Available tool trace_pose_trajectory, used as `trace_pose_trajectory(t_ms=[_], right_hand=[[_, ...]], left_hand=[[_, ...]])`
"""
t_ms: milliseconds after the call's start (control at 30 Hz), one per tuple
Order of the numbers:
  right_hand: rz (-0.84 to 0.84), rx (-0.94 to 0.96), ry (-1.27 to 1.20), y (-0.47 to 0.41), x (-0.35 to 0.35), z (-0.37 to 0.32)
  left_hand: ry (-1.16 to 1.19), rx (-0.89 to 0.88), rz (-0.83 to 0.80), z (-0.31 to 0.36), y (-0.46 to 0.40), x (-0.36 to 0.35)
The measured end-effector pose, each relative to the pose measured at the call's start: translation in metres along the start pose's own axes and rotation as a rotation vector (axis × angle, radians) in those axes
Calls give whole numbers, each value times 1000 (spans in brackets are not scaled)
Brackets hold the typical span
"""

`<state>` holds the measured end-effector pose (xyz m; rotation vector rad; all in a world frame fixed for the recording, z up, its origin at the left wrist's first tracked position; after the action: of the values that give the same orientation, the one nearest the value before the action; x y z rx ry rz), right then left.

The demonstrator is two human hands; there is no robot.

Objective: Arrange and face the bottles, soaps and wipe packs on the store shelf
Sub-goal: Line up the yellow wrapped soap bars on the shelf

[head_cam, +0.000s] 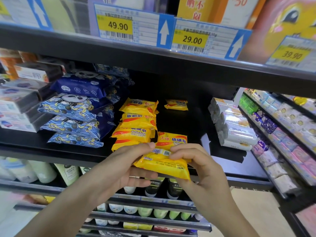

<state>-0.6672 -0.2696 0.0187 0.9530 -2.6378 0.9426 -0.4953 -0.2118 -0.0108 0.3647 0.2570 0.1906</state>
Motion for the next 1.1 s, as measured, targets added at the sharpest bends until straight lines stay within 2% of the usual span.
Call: trace_pose_trajectory(t_ms=[133,333,567,733,867,1000,1100], right_hand=[[-10,30,63,2,-3,1],[21,-1,119,4,-1,3],[49,-276,108,6,3,25],[213,-377,-8,11,18,32],[289,-504,-158,10,26,31],[91,-662,-286,9,16,28],[-34,-707,-295,9,6,27]], left_hand=[[-53,-12,-37,-2,1,2],[-36,-27,-2,-7,-1,5],[3,-91,50,-4,-2,8],[50,-143,96,0,1,11],[-20,-199,94,5,4,9],[-55,-234,82,7,7,8],[-107,-266,72,9,9,6]])
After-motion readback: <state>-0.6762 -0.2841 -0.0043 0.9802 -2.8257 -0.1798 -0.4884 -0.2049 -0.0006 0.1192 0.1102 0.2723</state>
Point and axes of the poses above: each hand's wrist, its own y-axis away from the middle knuckle, its own x-axis out of the back of the hand, z = x × y, the point moved 6 cm from there along -y, towards the middle knuckle, and after that the axes turned 2 degrees about -z, right-handed, at the moved point
